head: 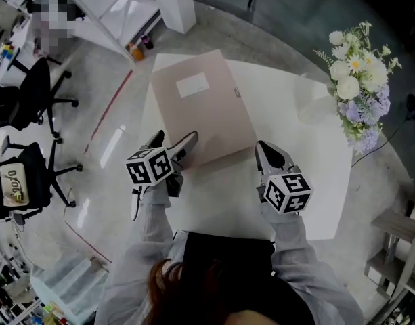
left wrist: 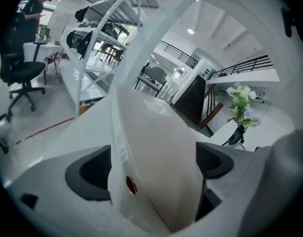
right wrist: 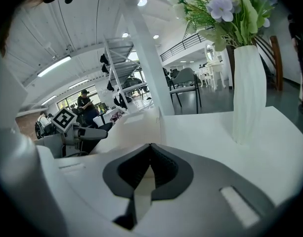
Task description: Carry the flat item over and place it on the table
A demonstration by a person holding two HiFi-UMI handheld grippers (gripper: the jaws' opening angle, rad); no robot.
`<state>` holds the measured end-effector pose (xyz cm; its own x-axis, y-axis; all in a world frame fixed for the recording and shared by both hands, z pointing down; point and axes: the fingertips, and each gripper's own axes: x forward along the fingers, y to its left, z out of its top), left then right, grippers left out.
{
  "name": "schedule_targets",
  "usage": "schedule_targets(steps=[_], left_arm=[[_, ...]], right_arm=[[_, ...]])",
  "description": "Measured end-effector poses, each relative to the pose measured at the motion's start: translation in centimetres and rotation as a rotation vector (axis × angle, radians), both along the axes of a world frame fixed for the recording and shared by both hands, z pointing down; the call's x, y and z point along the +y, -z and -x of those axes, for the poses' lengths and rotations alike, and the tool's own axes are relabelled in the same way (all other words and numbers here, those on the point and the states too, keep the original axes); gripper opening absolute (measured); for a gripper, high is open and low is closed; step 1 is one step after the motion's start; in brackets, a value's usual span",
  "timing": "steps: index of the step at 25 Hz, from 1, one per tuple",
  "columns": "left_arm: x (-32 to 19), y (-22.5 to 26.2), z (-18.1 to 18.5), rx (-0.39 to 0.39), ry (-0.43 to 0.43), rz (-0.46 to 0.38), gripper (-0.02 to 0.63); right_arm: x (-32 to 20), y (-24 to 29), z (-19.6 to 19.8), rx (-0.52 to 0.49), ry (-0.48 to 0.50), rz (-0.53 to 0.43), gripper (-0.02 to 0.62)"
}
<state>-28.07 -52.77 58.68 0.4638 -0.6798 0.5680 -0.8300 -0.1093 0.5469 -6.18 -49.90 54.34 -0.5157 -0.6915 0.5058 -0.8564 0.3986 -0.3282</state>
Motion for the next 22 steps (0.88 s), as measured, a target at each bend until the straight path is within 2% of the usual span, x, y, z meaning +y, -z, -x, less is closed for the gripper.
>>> schedule_targets(steps=[4,12,22], left_arm=[[0.7,1.1,-0.2,-0.014,-0.033,-0.029,0.531],[3.6,5.1,-0.6,0.032,-0.111,-0.122,0.526],[10.9,10.9,-2.1,0.159,-0.213,-0.264,0.429]], right_arm=[[0.9,0.6,-0.1,0.000,-0.006,-0.012,0.011],[3.7,2.4,-0.6,0.008,-0.032,-0.050,0.011],[10.0,4.9,1.2,-0.003,-0.024,-0.120,0.011]])
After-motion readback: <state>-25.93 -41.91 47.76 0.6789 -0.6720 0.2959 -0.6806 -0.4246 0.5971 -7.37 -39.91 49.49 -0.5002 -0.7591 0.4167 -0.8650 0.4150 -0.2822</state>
